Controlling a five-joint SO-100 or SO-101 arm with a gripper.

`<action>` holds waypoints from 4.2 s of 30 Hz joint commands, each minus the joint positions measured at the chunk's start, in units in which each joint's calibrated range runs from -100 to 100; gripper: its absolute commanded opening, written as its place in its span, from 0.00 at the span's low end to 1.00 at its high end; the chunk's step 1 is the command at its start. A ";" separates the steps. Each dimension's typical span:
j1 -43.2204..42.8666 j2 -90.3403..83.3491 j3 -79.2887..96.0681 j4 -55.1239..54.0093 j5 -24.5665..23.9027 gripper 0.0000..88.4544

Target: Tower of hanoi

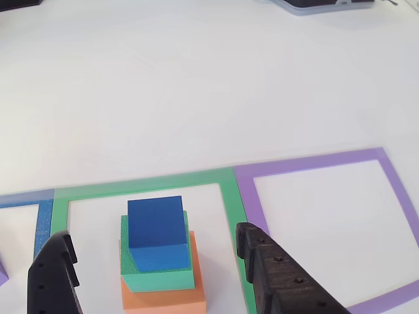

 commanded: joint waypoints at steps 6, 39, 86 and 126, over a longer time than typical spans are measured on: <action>-1.67 9.77 -2.59 -10.45 0.00 0.31; -5.49 22.51 -7.22 -19.92 0.00 0.13; -15.70 -3.22 -71.92 90.80 -0.37 0.03; -34.16 13.53 -20.49 5.25 0.00 0.03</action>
